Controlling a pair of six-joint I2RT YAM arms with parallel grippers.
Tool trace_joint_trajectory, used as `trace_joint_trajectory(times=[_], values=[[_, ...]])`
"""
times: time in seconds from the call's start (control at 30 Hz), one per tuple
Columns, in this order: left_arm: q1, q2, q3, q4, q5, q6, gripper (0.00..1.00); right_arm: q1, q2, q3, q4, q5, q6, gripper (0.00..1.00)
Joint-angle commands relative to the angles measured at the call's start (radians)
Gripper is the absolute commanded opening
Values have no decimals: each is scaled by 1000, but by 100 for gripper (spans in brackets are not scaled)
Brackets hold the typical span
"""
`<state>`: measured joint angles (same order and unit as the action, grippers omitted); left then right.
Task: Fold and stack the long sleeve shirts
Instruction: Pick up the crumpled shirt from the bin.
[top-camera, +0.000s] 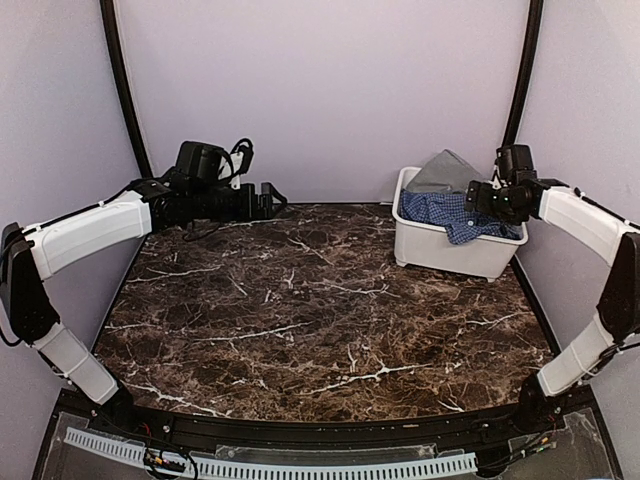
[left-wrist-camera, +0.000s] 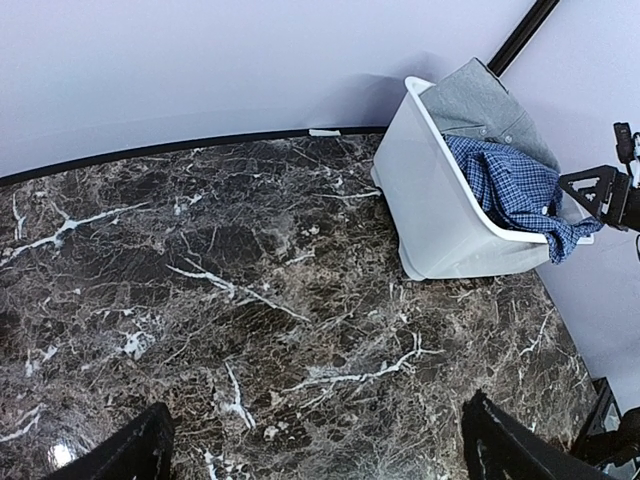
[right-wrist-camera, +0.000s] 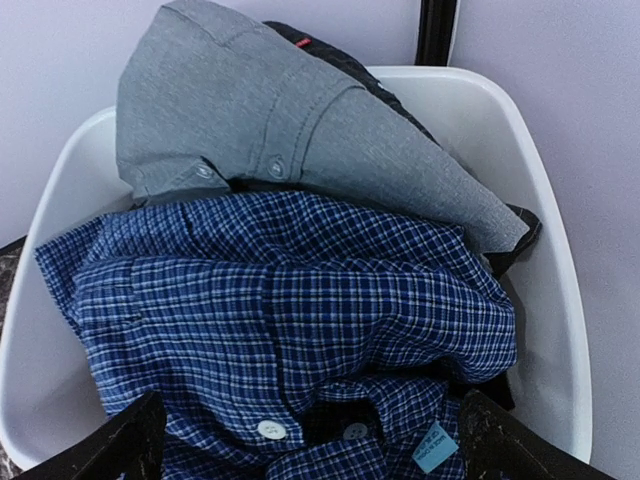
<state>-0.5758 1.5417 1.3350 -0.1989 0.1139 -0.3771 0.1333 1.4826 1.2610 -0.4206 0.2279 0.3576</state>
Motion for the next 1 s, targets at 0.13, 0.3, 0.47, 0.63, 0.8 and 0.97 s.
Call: trace_joint_trajectory(times=[0.13,0.3,0.47,0.63,0.8,0.97], values=[[1,-11,15,-16,10,3,99,-51,185,44,54,-137,-45,96],[1,3,16,-4,29,-14,99,-50,298,142,46,-156,-28,74],[1,0,21,1,34,-23,99,-46,280,250,14,-116,-41,17],[1,-7,33,-3,30,-20,99,-46,239,419,-60,-110,-54,0],[1,-20,42,-2,18,-16,99,-41,177,527,-34,-184,-56,0],[1,-35,52,-2,7,-9,99,32,133,624,16,-247,-80,0]])
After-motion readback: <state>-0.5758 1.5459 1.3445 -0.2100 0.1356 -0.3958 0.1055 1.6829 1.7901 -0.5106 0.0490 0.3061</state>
